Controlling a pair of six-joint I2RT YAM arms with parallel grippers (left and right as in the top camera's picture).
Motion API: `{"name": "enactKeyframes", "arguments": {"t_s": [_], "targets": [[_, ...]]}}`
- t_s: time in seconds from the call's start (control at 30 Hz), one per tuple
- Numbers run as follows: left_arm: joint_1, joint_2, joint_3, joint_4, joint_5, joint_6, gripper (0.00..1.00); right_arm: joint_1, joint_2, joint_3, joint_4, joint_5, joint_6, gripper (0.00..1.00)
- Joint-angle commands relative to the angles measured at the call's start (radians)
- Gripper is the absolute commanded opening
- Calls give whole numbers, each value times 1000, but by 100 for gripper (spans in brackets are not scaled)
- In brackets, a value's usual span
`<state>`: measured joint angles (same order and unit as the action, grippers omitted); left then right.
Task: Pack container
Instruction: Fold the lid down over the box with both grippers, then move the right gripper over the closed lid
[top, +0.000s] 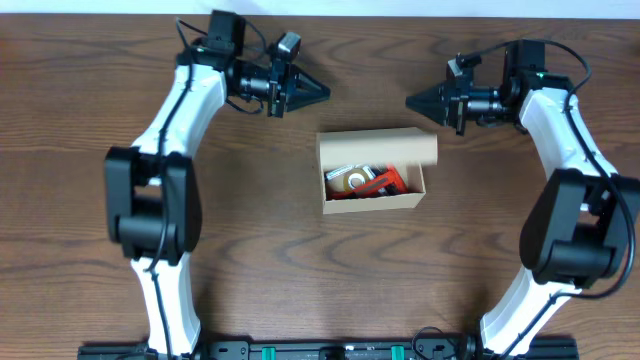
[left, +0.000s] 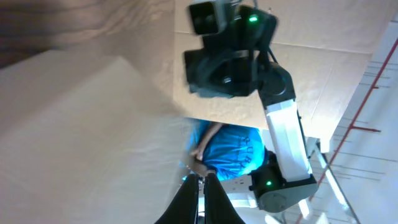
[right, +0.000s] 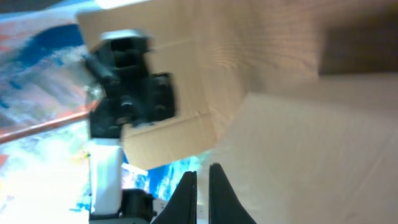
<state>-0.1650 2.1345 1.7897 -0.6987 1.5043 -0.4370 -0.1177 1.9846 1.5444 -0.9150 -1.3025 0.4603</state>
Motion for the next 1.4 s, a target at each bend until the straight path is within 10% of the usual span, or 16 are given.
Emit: {"name": "enactKeyframes", "arguments": {"t_s": [0.0,0.27,0.37,0.67,0.8,0.9,0.97,1.13,1.37], "targets": [[1,-74,7,-52,-53,64,6,21,-46,0,-102,93,-133,1],[1,-142,7,-407,-262,319,8,39,-61,0,-402,334,-333,8],[1,-162,7,-504,-431,382,28,55,-66,0,-442,502,-343,16],[1,-298,9,-503,-819,408,55,151,-165,66,-482,857,-364,87],[1,-378,9,-502,-940,408,56,202,-233,127,-485,914,-356,92],[1,-439,9,-507,-1004,408,56,229,-272,172,-483,913,-332,83],[1,-481,9,-513,-1051,407,56,243,-293,197,-487,913,-309,41],[1,-560,9,-525,-1165,407,56,264,-308,209,-497,914,-289,8],[1,-657,9,-530,-1286,407,56,350,-307,209,-552,1035,-301,1]]}}
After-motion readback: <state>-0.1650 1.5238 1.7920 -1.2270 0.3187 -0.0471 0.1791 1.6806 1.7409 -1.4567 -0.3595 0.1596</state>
